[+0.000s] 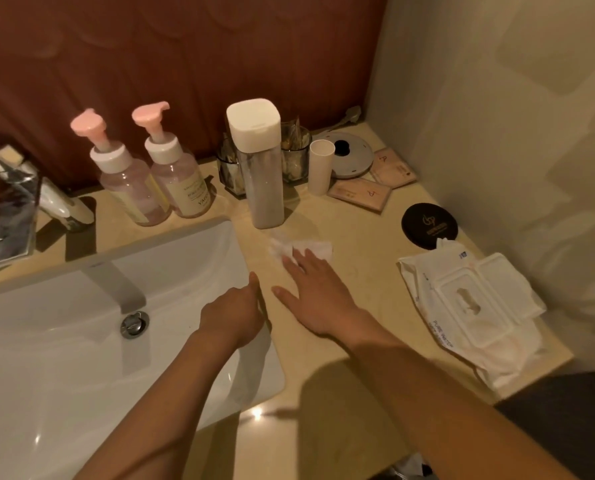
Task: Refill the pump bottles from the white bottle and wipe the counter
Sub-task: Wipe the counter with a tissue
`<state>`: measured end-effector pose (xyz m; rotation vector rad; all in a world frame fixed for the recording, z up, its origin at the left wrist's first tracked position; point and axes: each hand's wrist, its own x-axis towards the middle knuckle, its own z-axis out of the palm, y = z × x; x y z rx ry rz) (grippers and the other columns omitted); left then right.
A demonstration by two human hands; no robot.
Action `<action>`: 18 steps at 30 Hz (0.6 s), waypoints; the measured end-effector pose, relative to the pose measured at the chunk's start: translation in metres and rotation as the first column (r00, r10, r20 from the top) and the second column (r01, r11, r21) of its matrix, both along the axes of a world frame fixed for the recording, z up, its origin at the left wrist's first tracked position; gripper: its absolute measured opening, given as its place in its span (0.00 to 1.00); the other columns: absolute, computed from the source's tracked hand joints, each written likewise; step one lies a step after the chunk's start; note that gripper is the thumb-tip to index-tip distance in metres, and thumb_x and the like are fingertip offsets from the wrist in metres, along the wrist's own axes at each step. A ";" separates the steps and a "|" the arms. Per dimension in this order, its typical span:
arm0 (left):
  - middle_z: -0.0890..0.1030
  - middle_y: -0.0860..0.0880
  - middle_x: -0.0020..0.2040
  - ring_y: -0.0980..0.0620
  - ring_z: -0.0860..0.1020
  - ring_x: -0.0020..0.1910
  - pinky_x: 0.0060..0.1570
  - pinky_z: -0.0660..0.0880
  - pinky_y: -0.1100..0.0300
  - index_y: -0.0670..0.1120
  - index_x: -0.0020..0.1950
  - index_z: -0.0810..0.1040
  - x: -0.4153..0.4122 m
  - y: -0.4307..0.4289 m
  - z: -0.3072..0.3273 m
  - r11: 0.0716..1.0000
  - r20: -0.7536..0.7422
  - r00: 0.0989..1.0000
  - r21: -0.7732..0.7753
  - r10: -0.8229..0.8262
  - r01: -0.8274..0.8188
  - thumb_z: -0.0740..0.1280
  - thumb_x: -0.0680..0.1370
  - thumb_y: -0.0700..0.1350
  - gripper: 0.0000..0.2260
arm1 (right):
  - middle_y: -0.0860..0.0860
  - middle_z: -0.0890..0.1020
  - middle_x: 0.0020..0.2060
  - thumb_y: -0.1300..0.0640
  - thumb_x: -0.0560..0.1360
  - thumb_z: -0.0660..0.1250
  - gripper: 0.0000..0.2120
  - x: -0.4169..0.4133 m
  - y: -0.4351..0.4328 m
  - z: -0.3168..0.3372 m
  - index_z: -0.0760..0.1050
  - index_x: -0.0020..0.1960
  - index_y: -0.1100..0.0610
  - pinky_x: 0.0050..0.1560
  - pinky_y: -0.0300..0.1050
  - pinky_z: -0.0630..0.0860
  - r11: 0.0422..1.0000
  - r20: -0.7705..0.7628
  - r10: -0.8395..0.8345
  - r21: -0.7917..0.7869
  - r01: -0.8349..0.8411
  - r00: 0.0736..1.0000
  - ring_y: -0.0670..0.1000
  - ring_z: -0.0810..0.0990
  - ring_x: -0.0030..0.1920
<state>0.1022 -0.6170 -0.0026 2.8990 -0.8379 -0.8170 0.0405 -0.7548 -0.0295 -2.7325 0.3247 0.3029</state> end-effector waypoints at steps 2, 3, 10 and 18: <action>0.76 0.43 0.56 0.44 0.76 0.52 0.46 0.74 0.52 0.50 0.78 0.46 0.002 0.001 -0.001 1.000 -0.002 1.000 -0.008 0.011 -0.011 0.54 0.80 0.44 0.28 | 0.48 0.46 0.77 0.40 0.80 0.47 0.30 -0.025 0.008 0.001 0.46 0.77 0.50 0.74 0.46 0.40 0.999 0.003 0.008 0.039 -0.008 1.000 0.49 0.42 0.76; 0.76 0.43 0.55 0.44 0.76 0.51 0.46 0.74 0.52 0.50 0.78 0.45 0.002 0.002 -0.002 1.000 -0.002 1.000 -0.011 0.015 -0.015 0.54 0.80 0.43 0.29 | 0.47 0.46 0.77 0.40 0.80 0.47 0.29 -0.039 0.011 0.003 0.45 0.77 0.49 0.74 0.44 0.39 0.999 -0.012 0.013 0.053 -0.012 1.000 0.48 0.41 0.76; 0.78 0.46 0.52 0.46 0.76 0.49 0.45 0.74 0.53 0.51 0.78 0.45 0.004 0.005 -0.009 0.998 -0.046 0.998 -0.044 0.032 -0.034 0.55 0.79 0.41 0.31 | 0.44 0.37 0.75 0.39 0.79 0.47 0.31 -0.107 -0.002 0.019 0.36 0.76 0.47 0.71 0.42 0.35 0.993 -0.161 -0.058 0.094 0.074 0.985 0.44 0.34 0.74; 0.80 0.45 0.53 0.46 0.77 0.50 0.50 0.77 0.50 0.51 0.78 0.46 0.005 0.006 -0.013 0.998 -0.041 0.999 -0.050 0.030 -0.032 0.57 0.78 0.41 0.32 | 0.57 0.39 0.76 0.35 0.78 0.43 0.39 -0.029 -0.057 0.003 0.37 0.76 0.59 0.75 0.52 0.41 0.945 -0.194 -0.325 -0.090 0.314 0.926 0.57 0.38 0.75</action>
